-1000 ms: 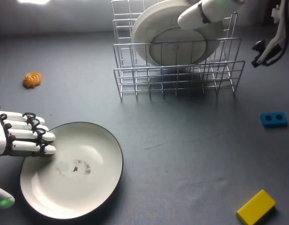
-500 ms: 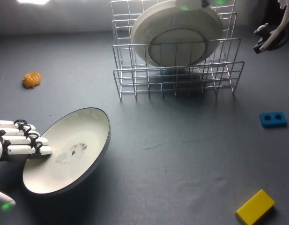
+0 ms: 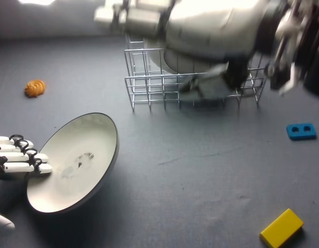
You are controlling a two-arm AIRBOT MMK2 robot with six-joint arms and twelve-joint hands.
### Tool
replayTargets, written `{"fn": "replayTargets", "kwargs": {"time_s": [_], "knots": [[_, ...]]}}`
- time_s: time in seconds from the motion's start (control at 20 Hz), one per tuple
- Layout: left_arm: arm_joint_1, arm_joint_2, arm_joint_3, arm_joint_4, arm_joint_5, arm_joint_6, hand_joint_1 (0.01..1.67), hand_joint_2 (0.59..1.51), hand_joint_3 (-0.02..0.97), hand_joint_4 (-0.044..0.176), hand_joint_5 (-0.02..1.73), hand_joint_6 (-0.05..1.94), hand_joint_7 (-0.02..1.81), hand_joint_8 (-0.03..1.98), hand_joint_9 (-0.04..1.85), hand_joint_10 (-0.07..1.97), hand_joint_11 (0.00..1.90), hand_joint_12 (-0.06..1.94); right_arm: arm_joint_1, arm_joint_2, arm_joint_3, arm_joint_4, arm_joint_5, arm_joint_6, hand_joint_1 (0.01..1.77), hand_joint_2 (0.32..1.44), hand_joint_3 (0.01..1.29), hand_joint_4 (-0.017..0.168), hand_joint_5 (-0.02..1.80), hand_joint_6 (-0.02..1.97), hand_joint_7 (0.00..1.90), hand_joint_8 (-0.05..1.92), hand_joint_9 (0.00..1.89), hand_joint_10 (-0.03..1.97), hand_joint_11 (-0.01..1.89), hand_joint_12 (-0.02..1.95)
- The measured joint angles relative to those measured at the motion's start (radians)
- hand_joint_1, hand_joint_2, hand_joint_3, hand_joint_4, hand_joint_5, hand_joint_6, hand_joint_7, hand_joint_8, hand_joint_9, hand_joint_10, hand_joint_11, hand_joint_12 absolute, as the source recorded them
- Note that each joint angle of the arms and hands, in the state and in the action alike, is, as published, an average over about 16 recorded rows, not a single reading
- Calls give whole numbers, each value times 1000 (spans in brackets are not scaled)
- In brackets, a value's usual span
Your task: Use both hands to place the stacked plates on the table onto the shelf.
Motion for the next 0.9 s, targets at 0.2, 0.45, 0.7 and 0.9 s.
{"fn": "replayTargets", "kwargs": {"time_s": [0.2, 0.45, 0.7, 0.9], "knots": [[3, 3, -2, 0, 2, -1, 17, 1157, 7, -6, 68, -26, -12, -17, 35, 21, 17, 9, -66, -35, -57, -52, 22, -127, 1156, 958, 11, 2, 65, 17, 65, 12, 62, 23, 22, 110], [3, 5, -3, 0, 3, -1, 18, 1158, 7, -5, 66, -24, -12, -17, 36, 21, 17, 9, -135, -114, -69, -70, 33, -238, 1212, 942, 11, 3, 21, 16, 20, 11, 21, 23, 19, 4], [5, 6, -5, 0, 4, -1, 18, 1162, 7, -4, 61, -19, -12, -17, 35, 22, 17, 9, -172, -215, -32, -76, 27, -285, 1202, 945, 10, 2, 21, 17, 21, 12, 22, 23, 21, 2], [7, 7, -5, -1, 4, -1, 18, 1164, 7, -3, 60, -15, -12, -16, 36, 22, 17, 9, -185, -293, 16, -74, 17, -301, 1208, 942, 11, 2, 21, 17, 21, 12, 22, 23, 21, 1]]}}
